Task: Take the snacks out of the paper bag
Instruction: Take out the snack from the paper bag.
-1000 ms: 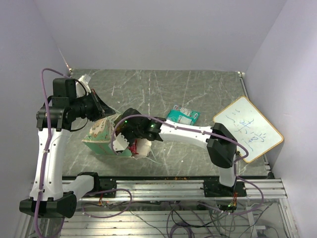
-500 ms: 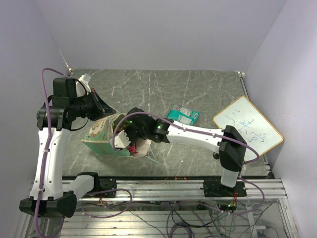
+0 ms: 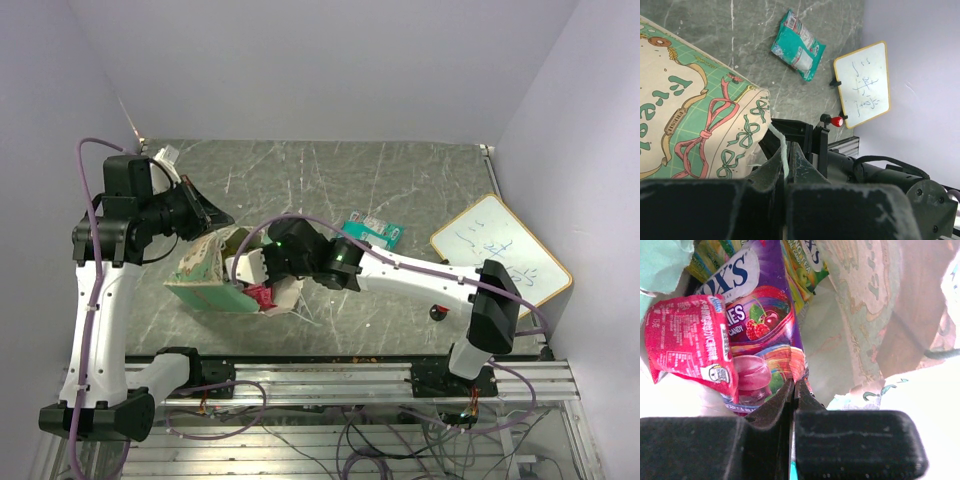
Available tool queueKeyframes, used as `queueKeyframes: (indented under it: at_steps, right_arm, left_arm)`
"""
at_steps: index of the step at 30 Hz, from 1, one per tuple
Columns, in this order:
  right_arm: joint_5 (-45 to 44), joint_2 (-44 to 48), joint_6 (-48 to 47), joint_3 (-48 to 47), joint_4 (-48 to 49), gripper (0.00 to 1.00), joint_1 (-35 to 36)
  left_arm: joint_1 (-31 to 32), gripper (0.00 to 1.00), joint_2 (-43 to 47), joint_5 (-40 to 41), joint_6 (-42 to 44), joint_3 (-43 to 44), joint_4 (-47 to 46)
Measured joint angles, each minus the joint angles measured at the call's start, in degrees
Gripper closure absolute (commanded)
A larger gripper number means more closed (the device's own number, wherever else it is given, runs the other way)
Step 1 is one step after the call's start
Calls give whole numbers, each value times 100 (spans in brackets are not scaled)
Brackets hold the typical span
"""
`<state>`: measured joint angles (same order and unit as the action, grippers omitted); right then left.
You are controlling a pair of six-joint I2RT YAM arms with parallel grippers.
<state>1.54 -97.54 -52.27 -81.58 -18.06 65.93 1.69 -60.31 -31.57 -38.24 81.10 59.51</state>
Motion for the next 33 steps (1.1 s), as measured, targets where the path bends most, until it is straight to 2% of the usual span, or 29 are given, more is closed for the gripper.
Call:
queueKeyframes:
  at_steps: [14, 23, 33]
  right_arm:
    - [-699, 55, 844, -564, -275, 100, 155]
    - [-990, 109, 1429, -1067, -1244, 100, 422]
    - [-1718, 341, 2210, -1283, -2031, 100, 782]
  left_arm:
    - [0, 93, 240, -13, -426, -216, -413]
    - [0, 93, 236, -9, -422, -275, -487]
    - [0, 93, 72, -26, -367, -343, -588]
